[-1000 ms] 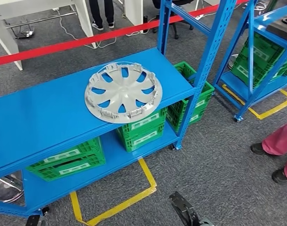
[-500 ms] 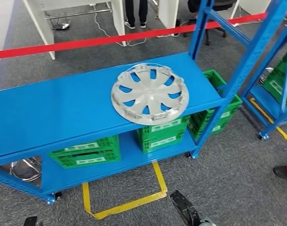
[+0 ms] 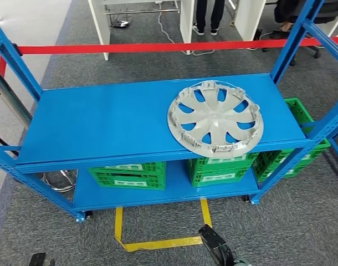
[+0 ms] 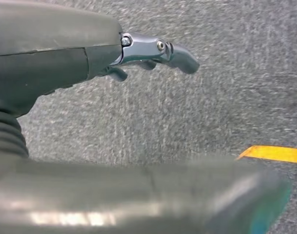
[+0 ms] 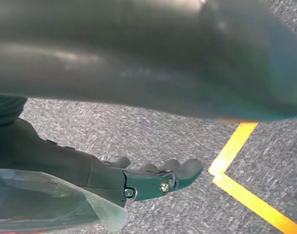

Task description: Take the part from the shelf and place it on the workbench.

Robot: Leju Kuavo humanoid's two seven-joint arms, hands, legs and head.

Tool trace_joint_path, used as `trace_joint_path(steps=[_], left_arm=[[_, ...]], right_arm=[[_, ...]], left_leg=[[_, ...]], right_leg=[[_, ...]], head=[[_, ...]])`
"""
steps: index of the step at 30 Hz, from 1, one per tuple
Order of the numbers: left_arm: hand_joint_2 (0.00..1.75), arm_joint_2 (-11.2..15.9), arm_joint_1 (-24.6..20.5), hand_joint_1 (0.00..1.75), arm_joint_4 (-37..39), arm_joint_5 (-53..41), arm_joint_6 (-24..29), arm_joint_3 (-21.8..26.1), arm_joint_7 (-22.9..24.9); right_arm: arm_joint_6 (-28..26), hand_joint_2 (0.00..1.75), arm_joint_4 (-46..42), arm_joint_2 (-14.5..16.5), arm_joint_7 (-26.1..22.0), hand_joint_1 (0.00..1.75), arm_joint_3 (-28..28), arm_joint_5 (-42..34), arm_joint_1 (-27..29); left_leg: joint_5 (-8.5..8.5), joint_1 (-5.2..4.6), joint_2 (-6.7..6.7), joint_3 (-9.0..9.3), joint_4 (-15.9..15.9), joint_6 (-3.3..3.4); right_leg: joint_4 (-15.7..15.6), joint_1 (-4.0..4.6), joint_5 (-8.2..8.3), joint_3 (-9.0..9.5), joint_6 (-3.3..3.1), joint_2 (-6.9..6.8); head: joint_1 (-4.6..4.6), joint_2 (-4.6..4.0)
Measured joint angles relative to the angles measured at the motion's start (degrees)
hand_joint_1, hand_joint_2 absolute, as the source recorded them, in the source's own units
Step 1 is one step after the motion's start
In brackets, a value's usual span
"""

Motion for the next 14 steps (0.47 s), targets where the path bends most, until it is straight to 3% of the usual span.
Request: trace_joint_path(steps=[1, 2, 4, 5, 7, 8, 9, 10, 12, 14], left_arm=[[0.44, 0.0, 0.1, 0.0, 0.0, 0.0, 0.0, 0.0, 0.0], [0.0, 0.0, 0.2, 0.0, 0.0, -0.1, 0.0, 0.0, 0.0], [0.0, 0.0, 0.1, 0.0, 0.1, -0.2, -0.2, 0.0, -0.1], [0.0, 0.0, -0.1, 0.0, 0.1, -0.3, -0.3, 0.0, -0.2], [0.0, -0.1, -0.3, 0.0, 0.1, -0.5, -0.4, 0.0, -0.2], [0.0, -0.2, -0.2, 0.0, 0.1, -0.5, -0.4, 0.0, -0.2], [0.0, -0.2, -0.2, 0.0, 0.2, -0.5, -0.4, 0.0, -0.2], [0.0, -0.2, -0.1, 0.0, 0.2, -0.5, -0.4, 0.0, -0.2], [0.0, -0.2, -0.2, 0.0, 0.3, -0.6, -0.4, 0.0, -0.2], [0.0, -0.1, -0.3, 0.0, 0.4, -0.6, -0.4, 0.0, -0.2]], right_arm=[[0.1, 0.0, 0.0, 0.0, 0.0, 0.0, -0.1, -0.1, 0.0], [0.2, 0.0, 0.0, 0.1, -0.1, 0.0, -0.2, -0.2, 0.0], [0.4, 0.0, -0.1, 0.2, -0.2, 0.0, -0.5, -0.5, 0.0], [0.5, 0.0, 0.0, 0.2, -0.2, 0.0, -0.6, -0.7, 0.1], [0.5, 0.0, 0.0, 0.2, -0.3, 0.0, -0.9, -0.8, 0.3], [0.5, 0.0, 0.0, 0.2, -0.4, 0.0, -1.0, -0.9, 0.4], [0.5, 0.0, 0.0, 0.2, -0.4, 0.0, -1.0, -1.0, 0.4], [0.6, 0.0, 0.0, 0.2, -0.5, 0.0, -1.1, -1.1, 0.4], [0.6, 0.0, 0.0, 0.2, -0.6, 0.0, -1.1, -1.2, 0.3], [0.6, 0.0, 0.0, 0.2, -0.7, 0.0, -1.1, -1.3, 0.3]], left_leg=[[0.08, 0.14, -0.32, -0.13, -0.1, -0.37], [-0.09, 0.16, 0.24, -0.26, 0.1, -0.72], [-2.04, 0.08, 3.06, -1.64, 3.3, -1.36], [-3.73, 0.09, 4.7, -3.13, 6.6, -1.64], [-6.66, 0.28, 5.93, -6.53, 13.9, -2.02], [-6.87, 0.36, 6.04, -7.37, 15.7, -2.1], [-5.94, 0.4, 6.05, -7.15, 15.3, -2.11], [-4.1, 0.41, 6.06, -5.84, 12.6, -2.02], [-0.64, 0.24, 6.18, -1.96, 4.8, -1.5], [0.22, 0.03, 6.31, 0.15, 0.5, -1.01]], right_leg=[[0.0, 0.03, 0.1, 0.11, -0.29, -0.47], [-0.1, 0.01, 0.2, 0.21, -0.61, -0.9], [-0.4, -0.11, 0.3, 0.54, -1.3, -1.89], [-0.5, -0.06, 0.24, 0.66, -1.54, -2.43], [-0.5, 0.04, 0.08, 0.77, -1.8, -3.38], [-0.5, 0.05, 0.0, 0.83, -1.82, -3.73], [-0.5, 0.05, -0.07, 0.92, -1.79, -3.97], [-0.5, 0.05, -0.18, 1.08, -1.7, -4.17], [-0.4, 0.15, -0.45, 1.38, -1.36, -4.48], [-0.4, 0.31, -0.64, 1.39, -0.99, -4.66]], head=[[0.01, 0.0], [-0.04, 0.0], [-0.35, 0.0], [-0.5, 0.0], [-0.6, 0.0], [-0.6, 0.0], [-0.61, 0.0], [-0.62, 0.0], [-0.63, 0.0], [-0.61, 0.0]])
